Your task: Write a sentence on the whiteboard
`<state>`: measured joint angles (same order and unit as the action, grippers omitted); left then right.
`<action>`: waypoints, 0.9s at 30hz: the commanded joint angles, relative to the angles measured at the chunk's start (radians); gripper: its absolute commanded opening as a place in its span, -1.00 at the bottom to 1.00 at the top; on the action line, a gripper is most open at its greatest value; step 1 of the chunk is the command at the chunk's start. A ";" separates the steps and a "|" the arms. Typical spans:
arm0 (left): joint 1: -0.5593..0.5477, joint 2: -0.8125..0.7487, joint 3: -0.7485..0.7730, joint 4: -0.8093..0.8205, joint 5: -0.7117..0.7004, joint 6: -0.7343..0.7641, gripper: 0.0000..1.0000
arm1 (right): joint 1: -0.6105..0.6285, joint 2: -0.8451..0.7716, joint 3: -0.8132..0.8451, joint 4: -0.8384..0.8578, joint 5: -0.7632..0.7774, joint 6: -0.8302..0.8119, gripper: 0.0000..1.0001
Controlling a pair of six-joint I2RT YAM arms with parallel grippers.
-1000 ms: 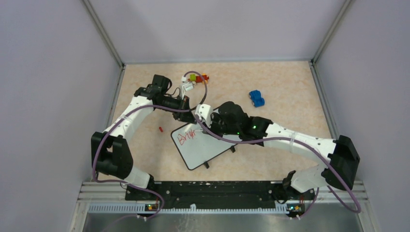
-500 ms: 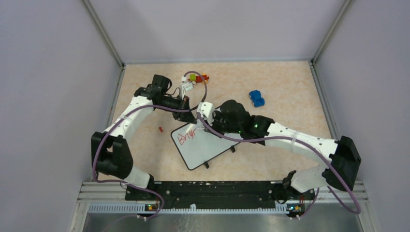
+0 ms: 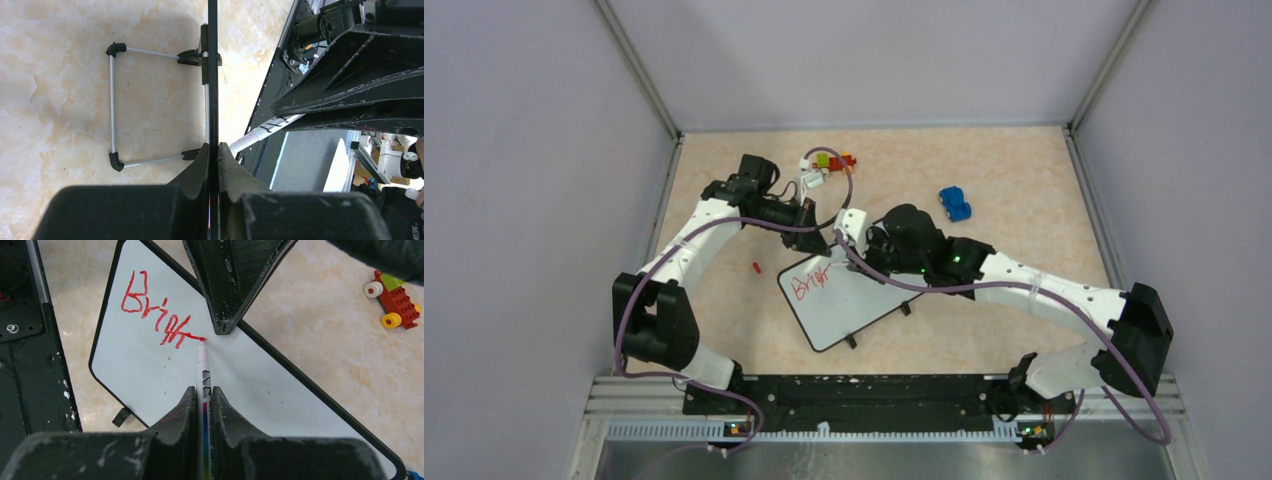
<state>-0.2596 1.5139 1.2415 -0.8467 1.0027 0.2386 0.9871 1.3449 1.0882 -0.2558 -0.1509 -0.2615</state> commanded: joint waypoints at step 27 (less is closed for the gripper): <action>-0.008 -0.002 -0.001 -0.037 0.024 0.016 -1.00 | 0.013 0.027 0.048 0.032 0.008 -0.004 -1.00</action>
<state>-0.2592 1.5143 1.2415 -0.8463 1.0012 0.2390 0.9947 1.3693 1.1149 -0.2504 -0.1551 -0.2607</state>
